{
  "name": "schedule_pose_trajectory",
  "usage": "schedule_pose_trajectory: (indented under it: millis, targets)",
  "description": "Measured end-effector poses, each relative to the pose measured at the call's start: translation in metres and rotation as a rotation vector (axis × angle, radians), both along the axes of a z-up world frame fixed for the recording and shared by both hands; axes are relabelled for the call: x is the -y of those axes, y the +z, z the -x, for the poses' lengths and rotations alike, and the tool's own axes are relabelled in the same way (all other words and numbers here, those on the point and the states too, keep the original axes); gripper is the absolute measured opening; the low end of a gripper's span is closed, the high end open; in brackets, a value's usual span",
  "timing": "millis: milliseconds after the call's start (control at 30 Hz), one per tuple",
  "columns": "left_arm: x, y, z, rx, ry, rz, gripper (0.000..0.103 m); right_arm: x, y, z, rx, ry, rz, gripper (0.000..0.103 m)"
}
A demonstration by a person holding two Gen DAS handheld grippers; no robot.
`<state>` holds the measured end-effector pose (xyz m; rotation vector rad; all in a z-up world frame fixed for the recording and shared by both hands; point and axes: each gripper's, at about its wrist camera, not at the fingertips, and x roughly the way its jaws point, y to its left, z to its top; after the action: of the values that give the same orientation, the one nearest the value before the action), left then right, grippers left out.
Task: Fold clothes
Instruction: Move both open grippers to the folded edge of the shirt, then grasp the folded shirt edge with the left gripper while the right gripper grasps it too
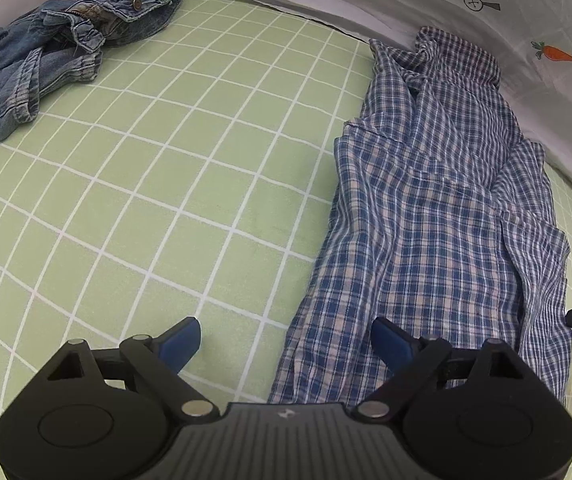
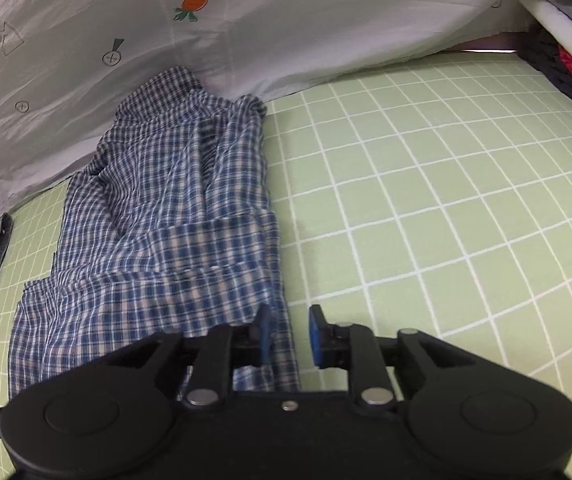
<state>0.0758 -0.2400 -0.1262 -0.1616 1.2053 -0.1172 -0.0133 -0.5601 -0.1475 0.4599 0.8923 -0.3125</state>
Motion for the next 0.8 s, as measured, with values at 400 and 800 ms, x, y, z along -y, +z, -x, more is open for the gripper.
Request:
schedule_pose_trajectory:
  millis: [400, 800]
  targets:
    - [-0.002, -0.001, 0.03, -0.04, -0.015, 0.098, 0.076, -0.016, -0.019, 0.061, -0.066, -0.028, -0.277, 0.078]
    - [-0.024, -0.004, 0.033, -0.053, 0.093, 0.305, 0.009, -0.011, -0.025, 0.061, -0.055, 0.054, -0.354, 0.009]
